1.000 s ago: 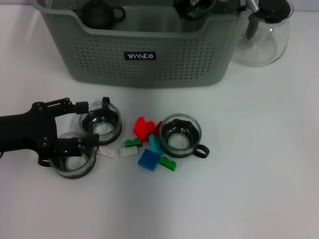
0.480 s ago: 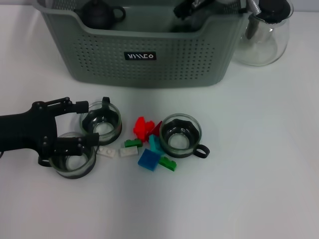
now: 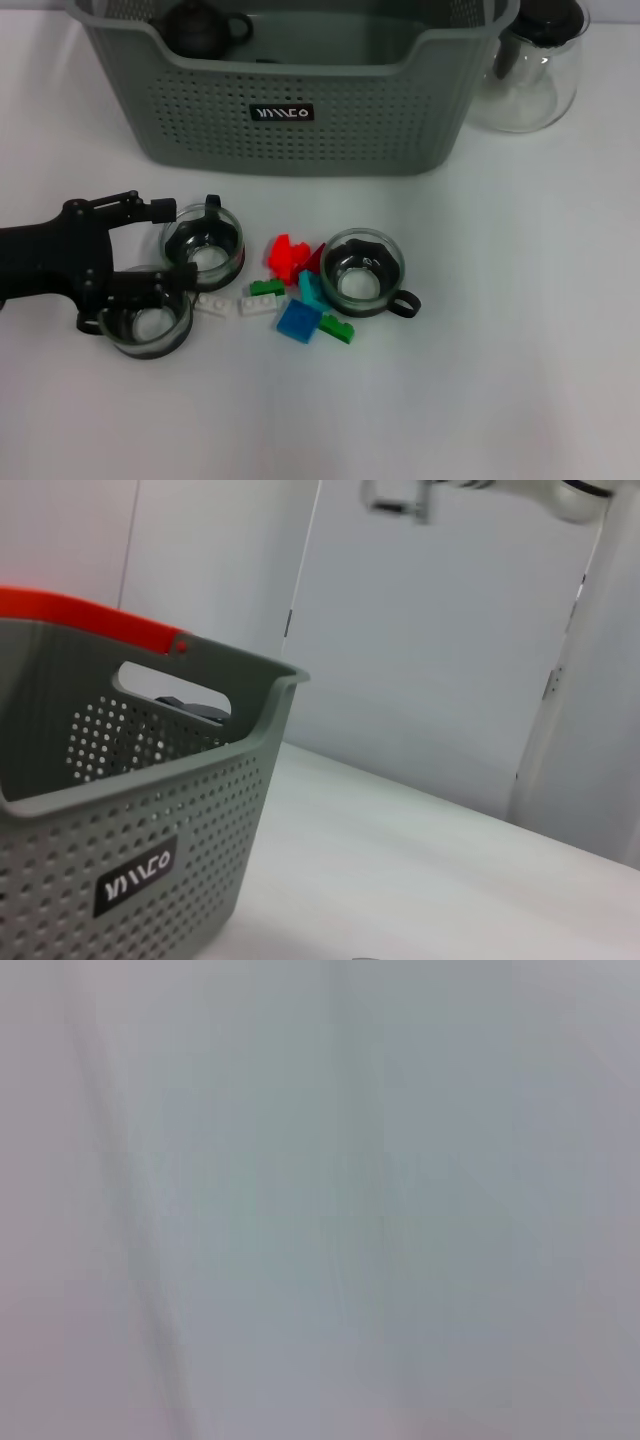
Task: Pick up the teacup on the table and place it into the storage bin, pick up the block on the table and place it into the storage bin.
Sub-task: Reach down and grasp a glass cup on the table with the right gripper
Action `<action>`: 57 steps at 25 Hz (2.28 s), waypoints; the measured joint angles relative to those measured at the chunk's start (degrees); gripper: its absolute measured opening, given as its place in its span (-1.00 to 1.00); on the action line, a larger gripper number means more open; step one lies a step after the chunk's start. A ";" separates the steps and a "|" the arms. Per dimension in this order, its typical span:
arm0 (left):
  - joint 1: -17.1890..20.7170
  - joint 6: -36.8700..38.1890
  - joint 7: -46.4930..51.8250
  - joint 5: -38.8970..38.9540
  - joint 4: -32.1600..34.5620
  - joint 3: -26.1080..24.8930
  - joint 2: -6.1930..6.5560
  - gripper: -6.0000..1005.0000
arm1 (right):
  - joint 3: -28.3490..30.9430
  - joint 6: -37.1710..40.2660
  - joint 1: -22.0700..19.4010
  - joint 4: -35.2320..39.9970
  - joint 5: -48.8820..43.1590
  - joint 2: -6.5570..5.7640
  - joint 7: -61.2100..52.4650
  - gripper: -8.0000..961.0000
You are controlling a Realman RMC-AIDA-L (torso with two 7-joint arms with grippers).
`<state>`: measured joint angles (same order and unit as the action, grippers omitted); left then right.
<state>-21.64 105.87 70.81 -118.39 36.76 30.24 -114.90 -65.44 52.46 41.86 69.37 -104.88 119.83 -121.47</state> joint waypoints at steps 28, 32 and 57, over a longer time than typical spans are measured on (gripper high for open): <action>0.80 -2.64 0.11 -0.35 -0.63 0.01 -0.14 0.78 | -20.89 47.50 1.18 6.80 -33.01 0.49 -0.47 -0.06; 1.29 -3.36 -0.05 -0.35 -0.99 0.00 -0.14 0.78 | -23.69 47.33 3.37 4.88 -33.40 0.62 -0.92 -0.06; 1.35 -5.24 -0.12 -0.34 -1.52 0.12 -0.14 0.78 | -36.05 25.56 5.39 -11.57 -27.71 1.02 3.21 -0.14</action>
<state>-20.29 100.63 70.69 -118.74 35.24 30.36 -115.05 -101.50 78.02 47.25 57.80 -132.60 120.85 -118.26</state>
